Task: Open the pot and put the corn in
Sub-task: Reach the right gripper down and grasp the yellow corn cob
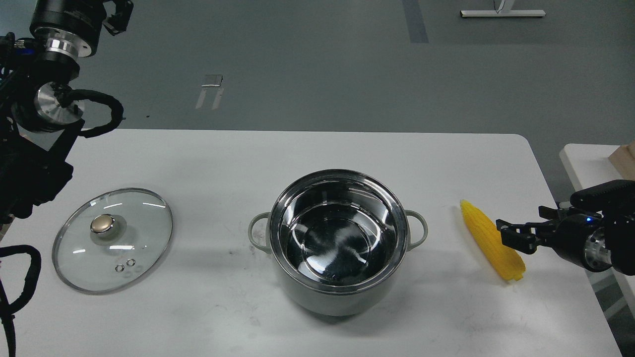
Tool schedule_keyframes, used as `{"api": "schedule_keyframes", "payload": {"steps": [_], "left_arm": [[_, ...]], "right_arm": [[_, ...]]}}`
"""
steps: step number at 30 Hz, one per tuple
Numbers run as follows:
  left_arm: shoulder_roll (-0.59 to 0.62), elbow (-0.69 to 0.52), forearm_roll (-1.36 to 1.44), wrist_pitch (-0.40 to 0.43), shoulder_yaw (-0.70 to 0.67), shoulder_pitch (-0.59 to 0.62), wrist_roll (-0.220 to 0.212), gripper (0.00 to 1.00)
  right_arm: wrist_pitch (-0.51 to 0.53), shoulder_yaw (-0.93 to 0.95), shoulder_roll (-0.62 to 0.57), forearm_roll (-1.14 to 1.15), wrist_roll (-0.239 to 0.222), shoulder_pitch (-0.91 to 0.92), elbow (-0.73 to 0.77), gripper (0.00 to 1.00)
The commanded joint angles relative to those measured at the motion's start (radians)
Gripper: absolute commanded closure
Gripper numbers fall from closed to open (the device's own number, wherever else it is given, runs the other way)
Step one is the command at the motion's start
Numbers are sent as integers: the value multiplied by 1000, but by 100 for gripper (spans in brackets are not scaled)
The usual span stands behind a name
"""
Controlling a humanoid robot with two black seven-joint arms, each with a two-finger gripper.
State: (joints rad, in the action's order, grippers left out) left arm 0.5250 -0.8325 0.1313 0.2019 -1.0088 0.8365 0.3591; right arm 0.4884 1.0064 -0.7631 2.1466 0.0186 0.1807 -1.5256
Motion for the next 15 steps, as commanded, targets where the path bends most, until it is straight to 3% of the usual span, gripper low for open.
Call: {"api": "schedule_keyframes", "payload": {"steps": [1,6,11,15], "left_arm": [[-5,-7,-1,4,-2,0,3,2],[-6,-7,-1,5,-2,0,6,2],[-19,-7,-2,1,-2,-7,8,2],[-20,-7,-2,-2,-1,-10,9,2]], "right_arm": [[0,-21,59,35,-5,-1,48,19],[0,-25,100,35,-52,-3,50,43],[0,-28,119,35,-54,-3,67,58],[0,-43,126,35,-55,-3,78,78]]}}
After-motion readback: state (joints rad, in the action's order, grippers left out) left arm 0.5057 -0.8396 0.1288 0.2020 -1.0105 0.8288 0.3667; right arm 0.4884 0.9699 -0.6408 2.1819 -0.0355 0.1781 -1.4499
